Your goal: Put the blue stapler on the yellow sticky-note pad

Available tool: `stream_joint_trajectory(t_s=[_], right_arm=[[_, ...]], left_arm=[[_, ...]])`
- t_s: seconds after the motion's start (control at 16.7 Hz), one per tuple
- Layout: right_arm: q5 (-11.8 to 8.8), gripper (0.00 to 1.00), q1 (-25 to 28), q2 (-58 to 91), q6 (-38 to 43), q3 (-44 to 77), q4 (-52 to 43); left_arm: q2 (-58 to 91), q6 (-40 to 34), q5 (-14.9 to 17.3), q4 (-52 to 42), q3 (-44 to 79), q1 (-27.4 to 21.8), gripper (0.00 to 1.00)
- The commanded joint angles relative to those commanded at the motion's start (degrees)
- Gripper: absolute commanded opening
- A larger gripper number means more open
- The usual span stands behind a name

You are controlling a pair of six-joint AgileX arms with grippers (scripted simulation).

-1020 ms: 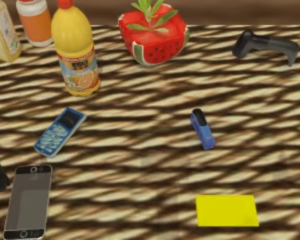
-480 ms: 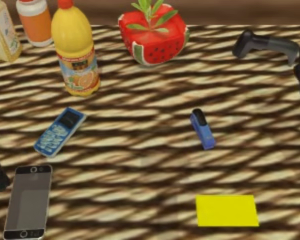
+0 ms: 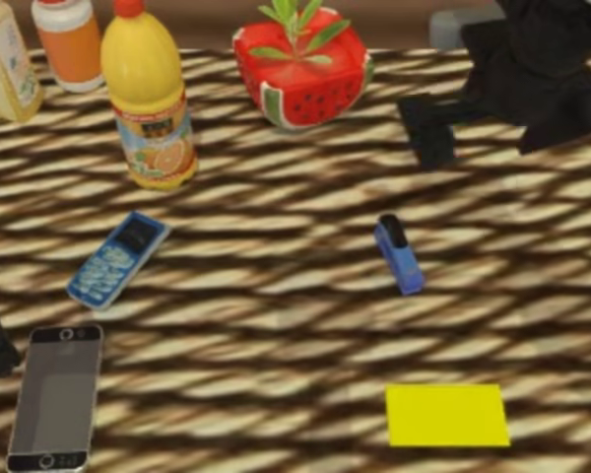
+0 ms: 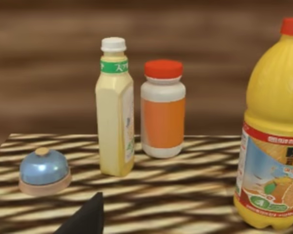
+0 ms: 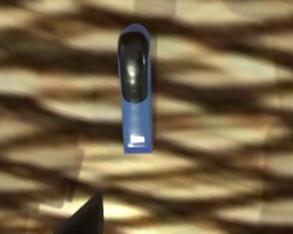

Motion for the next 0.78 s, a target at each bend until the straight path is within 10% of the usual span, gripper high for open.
stream_joint_trajectory(t_s=[0.78], right_arm=[[0.0,1.00,5.1,23.8,1.9,23.4,-13.3]], left_arm=[[0.0,0.0,0.0,0.0,0.0,0.0,1.00]])
